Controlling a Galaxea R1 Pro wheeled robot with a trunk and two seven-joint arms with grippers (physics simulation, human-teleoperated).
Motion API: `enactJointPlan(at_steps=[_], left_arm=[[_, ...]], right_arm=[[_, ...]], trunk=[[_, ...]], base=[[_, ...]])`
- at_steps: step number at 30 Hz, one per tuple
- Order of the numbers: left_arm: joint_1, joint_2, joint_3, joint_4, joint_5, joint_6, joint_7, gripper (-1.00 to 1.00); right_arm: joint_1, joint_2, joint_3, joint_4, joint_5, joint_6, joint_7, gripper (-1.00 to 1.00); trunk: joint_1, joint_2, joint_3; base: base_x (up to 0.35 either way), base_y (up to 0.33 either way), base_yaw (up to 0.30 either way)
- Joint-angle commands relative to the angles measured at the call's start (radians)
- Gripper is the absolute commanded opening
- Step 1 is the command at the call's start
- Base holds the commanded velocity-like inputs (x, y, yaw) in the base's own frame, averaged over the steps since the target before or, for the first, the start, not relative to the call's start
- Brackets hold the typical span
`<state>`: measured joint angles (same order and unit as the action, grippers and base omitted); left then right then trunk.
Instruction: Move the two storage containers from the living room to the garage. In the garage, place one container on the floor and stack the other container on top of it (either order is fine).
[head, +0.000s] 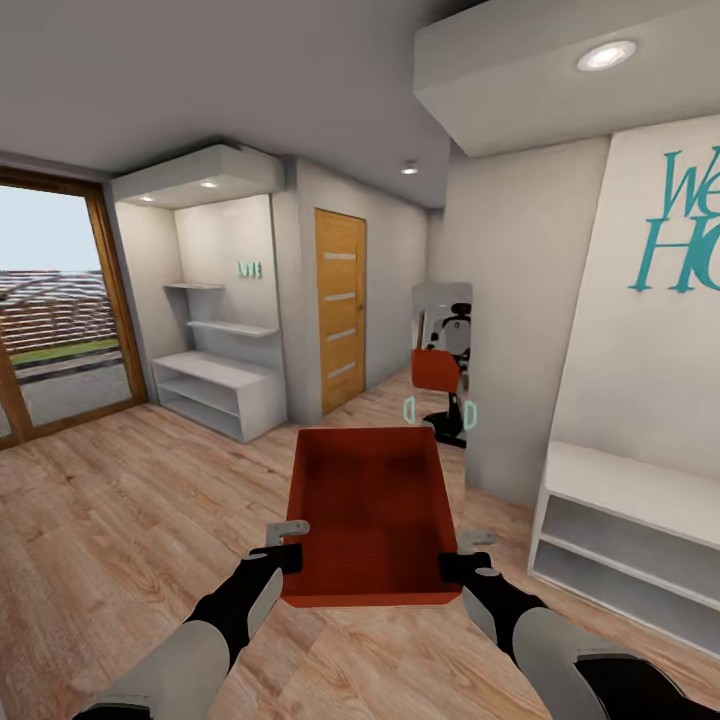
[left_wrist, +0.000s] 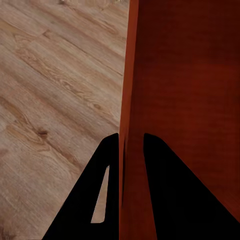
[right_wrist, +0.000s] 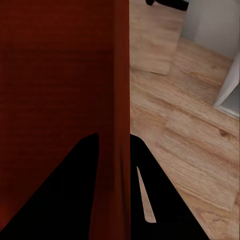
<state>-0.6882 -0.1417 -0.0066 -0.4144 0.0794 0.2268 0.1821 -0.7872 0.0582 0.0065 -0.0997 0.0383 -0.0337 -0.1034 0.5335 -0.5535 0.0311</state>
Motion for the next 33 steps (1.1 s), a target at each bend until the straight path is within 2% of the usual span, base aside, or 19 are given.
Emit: enactJointPlan(at_steps=[1, 28, 33], left_arm=[[0.001, 0.034, -0.007, 0.000, -0.006, 0.008, 0.025, -1.00], [0.001, 0.035, -0.007, -0.003, -0.006, 0.008, 0.025, -1.00], [0.001, 0.035, -0.007, -0.003, -0.006, 0.008, 0.025, -1.00]], right_arm=[[-0.001, 0.000, -0.042, -0.006, 0.009, -0.003, -0.002, -1.00], [-0.001, 0.002, -0.042, -0.005, 0.008, -0.007, -0.003, -1.00], [-0.001, 0.003, -0.042, -0.005, 0.008, -0.008, -0.004, -1.00]], trunk=[[0.001, -0.001, 0.000], [0.001, -0.001, 0.000], [0.001, -0.001, 0.000]], base=[[0.324, 0.000, 0.000], [0.324, 0.000, 0.000], [0.324, 0.000, 0.185]])
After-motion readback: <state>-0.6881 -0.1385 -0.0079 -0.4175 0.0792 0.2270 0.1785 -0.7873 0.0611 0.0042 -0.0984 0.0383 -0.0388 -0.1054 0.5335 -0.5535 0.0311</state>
